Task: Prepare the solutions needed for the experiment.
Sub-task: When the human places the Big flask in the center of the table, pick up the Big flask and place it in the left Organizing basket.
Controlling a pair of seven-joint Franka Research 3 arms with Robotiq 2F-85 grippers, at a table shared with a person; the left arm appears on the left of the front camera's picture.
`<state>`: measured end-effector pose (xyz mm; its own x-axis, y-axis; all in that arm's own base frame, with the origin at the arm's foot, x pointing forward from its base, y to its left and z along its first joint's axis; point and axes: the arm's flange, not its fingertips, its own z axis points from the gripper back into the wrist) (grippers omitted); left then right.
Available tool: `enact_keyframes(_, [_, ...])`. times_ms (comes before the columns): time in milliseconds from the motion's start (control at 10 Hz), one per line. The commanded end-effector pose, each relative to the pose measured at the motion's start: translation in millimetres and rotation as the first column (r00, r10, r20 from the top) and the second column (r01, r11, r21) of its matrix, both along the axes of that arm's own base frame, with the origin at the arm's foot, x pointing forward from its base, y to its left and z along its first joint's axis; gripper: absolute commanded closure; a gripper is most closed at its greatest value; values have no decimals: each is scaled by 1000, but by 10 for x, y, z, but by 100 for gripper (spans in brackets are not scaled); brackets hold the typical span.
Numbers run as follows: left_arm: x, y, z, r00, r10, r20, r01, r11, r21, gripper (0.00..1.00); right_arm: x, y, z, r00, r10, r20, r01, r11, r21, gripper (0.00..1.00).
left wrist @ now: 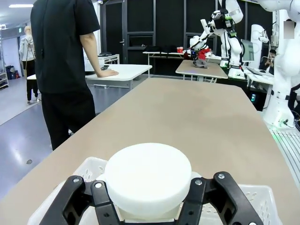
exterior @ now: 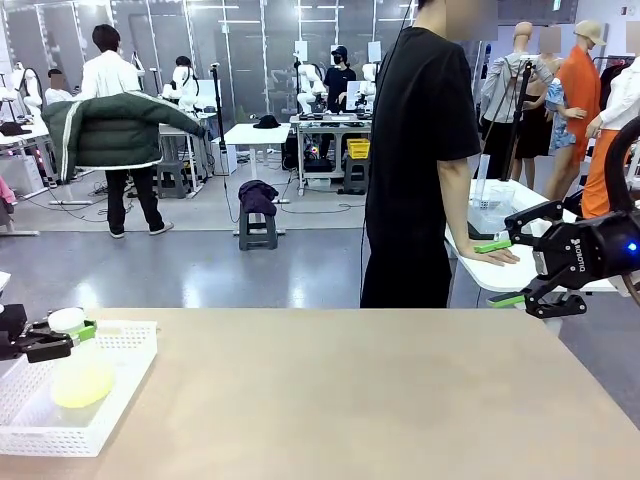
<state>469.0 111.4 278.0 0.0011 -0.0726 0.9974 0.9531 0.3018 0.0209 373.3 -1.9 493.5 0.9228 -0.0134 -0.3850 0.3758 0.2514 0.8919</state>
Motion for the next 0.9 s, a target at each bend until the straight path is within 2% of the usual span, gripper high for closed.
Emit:
enact_keyframes(0, [-27,39,31,999,-50,16,50,999,-10,69,-7,-2,15,1000,1,5,-1,1000,4,30])
enact_keyframes(500, [-103,72,5,998,-66,22,65,998,21,17,-7,-2,15,1000,1,5,-1,1000,4,30])
enact_keyframes(600, [-128,97,6,998,-60,21,59,998,25,21,-7,-2,15,1000,1,5,-1,1000,4,30])
enact_keyframes(700, [-152,132,-4,998,-58,23,57,998,27,0,-7,-2,15,1000,1,5,-1,1000,4,30])
enact_keyframes(800, [-162,138,10,999,-42,20,42,999,23,1,-7,-2,15,1000,1,5,-1,1000,4,30])
